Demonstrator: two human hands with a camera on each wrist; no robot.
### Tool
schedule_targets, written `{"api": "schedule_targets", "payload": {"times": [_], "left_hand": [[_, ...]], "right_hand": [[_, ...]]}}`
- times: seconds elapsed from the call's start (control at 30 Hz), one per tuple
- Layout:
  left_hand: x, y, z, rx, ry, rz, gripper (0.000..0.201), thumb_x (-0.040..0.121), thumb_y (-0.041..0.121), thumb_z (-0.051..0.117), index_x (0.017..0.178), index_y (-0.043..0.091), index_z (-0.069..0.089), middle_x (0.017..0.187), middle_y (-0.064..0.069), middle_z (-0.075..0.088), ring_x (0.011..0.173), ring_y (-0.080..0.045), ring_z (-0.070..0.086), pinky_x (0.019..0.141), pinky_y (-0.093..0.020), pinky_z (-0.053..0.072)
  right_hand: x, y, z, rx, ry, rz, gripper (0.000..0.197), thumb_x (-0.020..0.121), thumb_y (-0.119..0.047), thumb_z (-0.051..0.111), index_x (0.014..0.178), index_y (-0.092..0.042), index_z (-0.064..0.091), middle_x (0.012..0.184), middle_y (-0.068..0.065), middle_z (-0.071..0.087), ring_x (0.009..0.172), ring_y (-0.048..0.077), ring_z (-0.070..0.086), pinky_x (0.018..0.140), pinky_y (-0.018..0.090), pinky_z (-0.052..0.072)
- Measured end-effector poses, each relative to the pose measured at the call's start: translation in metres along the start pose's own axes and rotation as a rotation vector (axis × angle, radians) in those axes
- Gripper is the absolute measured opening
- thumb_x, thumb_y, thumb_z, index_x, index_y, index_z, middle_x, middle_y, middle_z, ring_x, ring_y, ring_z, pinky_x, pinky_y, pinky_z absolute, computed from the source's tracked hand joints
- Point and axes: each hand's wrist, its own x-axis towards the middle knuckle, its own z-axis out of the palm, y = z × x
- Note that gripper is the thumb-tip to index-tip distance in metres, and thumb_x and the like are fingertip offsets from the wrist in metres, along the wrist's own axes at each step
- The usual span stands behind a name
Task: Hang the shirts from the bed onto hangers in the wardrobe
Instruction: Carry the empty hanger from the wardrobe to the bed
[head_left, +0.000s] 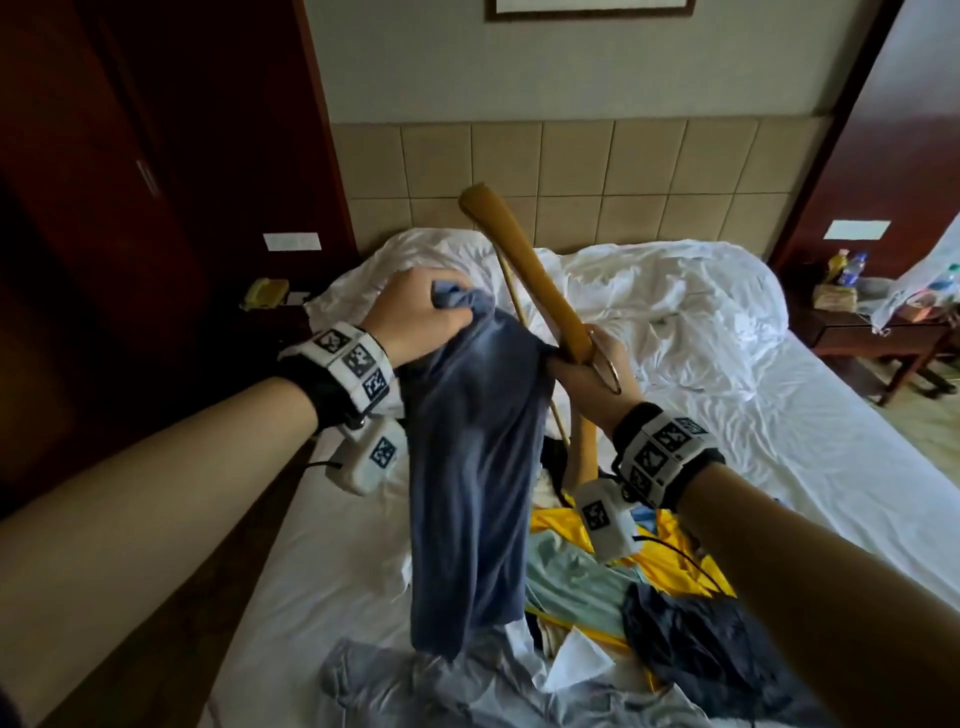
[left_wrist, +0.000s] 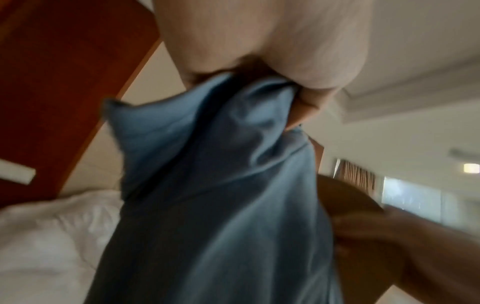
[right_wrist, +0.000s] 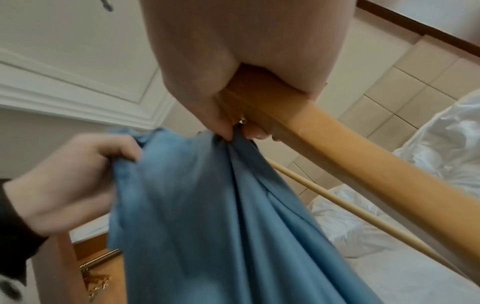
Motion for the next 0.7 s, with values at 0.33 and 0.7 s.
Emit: {"api": "schedule_targets", "payload": {"times": [0.33, 0.7], "left_hand": [[-0.018, -0.029, 0.072, 0.067, -0.352, 0.144, 0.032, 0.077, 0.012, 0.067, 0.108, 0.009, 0.061, 0.083, 0.002, 0.063, 0.075, -0.013, 0.06, 0.07, -0.026, 0.048], [-0.006, -0.011, 0.076, -0.031, -0.187, 0.219, 0.022, 0.076, 0.005, 0.078, 0.075, 0.018, 0.061, 0.069, 0.003, 0.064, 0.066, -0.008, 0.059, 0.064, -0.021, 0.046]], "right_hand": [[-0.016, -0.028, 0.007, 0.009, -0.143, -0.106, 0.02, 0.08, -0.007, 0.071, 0.094, -0.015, 0.06, 0.079, -0.001, 0.062, 0.074, 0.013, 0.059, 0.059, 0.015, 0.041], [-0.027, 0.008, -0.019, 0.018, -0.171, 0.044, 0.02, 0.076, -0.008, 0.074, 0.092, -0.014, 0.064, 0.078, -0.005, 0.067, 0.068, 0.011, 0.063, 0.064, 0.028, 0.05]]}}
